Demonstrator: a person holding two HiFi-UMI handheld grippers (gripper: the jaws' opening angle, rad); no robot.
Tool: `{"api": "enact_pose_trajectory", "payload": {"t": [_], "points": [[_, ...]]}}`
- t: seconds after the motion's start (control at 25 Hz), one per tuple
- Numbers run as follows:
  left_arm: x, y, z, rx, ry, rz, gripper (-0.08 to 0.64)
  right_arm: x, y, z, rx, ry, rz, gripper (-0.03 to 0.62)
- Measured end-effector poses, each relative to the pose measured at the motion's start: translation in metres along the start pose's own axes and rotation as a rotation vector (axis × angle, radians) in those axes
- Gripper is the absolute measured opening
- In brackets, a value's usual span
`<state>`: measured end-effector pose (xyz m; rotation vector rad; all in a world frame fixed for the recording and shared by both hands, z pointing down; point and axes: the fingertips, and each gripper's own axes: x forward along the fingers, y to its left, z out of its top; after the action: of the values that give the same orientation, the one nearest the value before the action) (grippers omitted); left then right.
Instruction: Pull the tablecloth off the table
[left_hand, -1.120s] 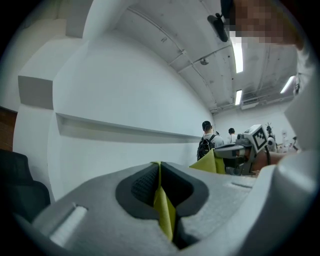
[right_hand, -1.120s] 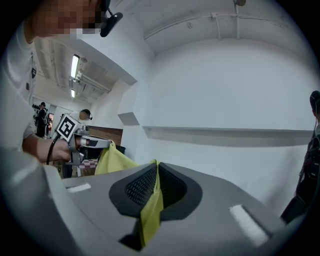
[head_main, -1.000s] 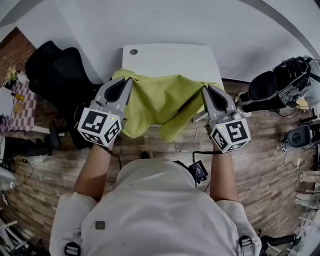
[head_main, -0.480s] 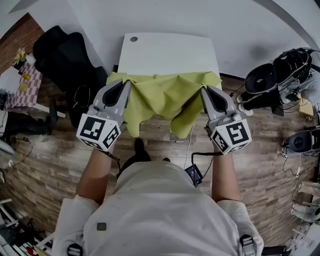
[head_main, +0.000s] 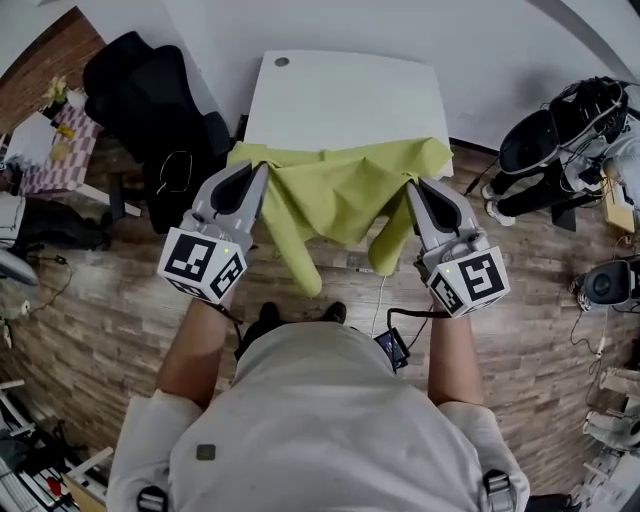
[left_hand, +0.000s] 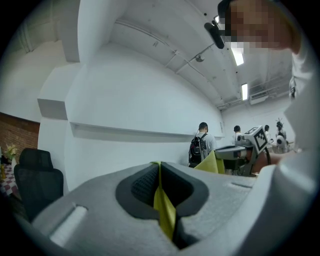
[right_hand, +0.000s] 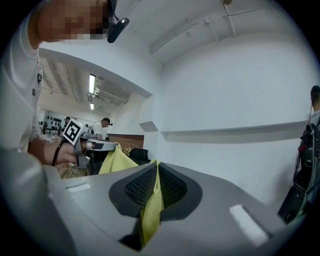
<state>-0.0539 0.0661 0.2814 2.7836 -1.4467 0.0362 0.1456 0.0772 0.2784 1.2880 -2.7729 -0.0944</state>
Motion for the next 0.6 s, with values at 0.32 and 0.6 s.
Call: {"api": "enact_pose_trajectory", "payload": {"t": [0.32, 0.6], "points": [[-0.046, 0.018, 0.01, -0.001, -0.018, -0.072, 0.009, 0.0, 0.049, 0.02, -0.019, -0.014, -0.053, 0.02], [-0.098, 0.051, 0.022, -0.011, -0.048, -0.121, 0.009, 0.014, 0.108, 0.033, -0.029, -0.017, -0.104, 0.02]]}}
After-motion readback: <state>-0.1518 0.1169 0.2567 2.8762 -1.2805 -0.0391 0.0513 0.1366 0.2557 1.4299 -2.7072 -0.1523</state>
